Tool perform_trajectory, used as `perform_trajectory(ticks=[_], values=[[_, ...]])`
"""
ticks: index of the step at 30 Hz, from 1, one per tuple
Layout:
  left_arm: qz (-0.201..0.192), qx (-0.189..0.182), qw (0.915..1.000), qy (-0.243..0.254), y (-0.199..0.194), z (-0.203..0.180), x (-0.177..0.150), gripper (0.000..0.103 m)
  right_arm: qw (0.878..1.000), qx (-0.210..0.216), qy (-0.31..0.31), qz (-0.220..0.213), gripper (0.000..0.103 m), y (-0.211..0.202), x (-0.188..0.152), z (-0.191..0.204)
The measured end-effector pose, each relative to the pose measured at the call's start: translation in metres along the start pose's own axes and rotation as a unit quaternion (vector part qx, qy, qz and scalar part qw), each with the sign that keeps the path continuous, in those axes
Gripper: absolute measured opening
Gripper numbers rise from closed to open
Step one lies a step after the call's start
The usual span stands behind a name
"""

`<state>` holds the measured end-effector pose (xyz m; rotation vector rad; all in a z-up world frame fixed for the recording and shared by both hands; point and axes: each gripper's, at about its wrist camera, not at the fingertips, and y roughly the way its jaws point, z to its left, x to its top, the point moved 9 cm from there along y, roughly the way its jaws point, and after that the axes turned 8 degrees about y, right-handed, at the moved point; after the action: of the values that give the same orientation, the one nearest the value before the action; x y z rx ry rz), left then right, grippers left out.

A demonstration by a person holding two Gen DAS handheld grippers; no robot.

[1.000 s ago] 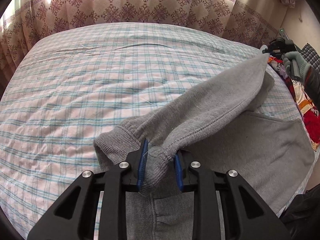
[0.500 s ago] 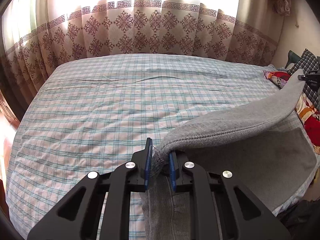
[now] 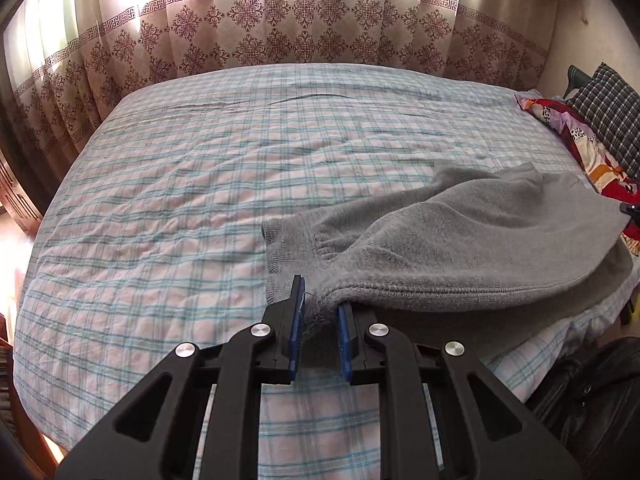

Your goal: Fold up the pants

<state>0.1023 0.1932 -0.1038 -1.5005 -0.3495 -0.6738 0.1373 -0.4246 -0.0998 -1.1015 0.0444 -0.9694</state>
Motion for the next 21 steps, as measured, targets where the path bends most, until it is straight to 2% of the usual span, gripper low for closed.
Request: perform_trajectory(ticks=[3,9,10,11,13,16,18,20,21], values=[[0.012,0.002,0.9999,0.006,0.006,-0.007,-0.014,0.015,1.0,0.006,0.026,0.015,0.004,0.006,-0.014,-0.023],[0.017,0.006,0.9998,-0.006,0.009,-0.009,-0.019,0.015,0.998,0.035,0.049,0.027,0.007,0.013,-0.021,-0.037],[0.017,0.006,0.9998,-0.006,0.01,-0.009,-0.019,0.015,0.997,0.033,0.059,0.025,0.017,0.014,-0.02,-0.042],[0.018,0.007,0.9998,-0.005,0.01,-0.009,-0.019,0.015,0.997,0.034,0.07,0.019,0.036,0.015,-0.017,-0.048],[0.02,0.009,0.9998,-0.004,0.01,-0.009,-0.019,0.015,0.995,0.038,0.091,0.005,0.062,0.014,-0.008,-0.057],[0.023,0.01,0.9997,-0.004,0.012,-0.01,-0.019,0.015,0.992,0.057,0.112,0.015,0.06,0.021,-0.001,-0.064],[0.026,0.013,0.9996,-0.004,0.014,-0.01,-0.02,0.015,0.992,0.04,0.113,0.024,0.04,0.029,0.002,-0.071],[0.029,0.016,0.9995,-0.005,0.015,-0.01,-0.019,0.015,0.994,0.022,0.108,0.026,0.008,0.033,0.005,-0.077],[0.029,0.016,0.9994,-0.006,0.015,-0.01,-0.019,0.015,0.993,0.028,0.108,0.025,0.006,0.031,0.007,-0.077]])
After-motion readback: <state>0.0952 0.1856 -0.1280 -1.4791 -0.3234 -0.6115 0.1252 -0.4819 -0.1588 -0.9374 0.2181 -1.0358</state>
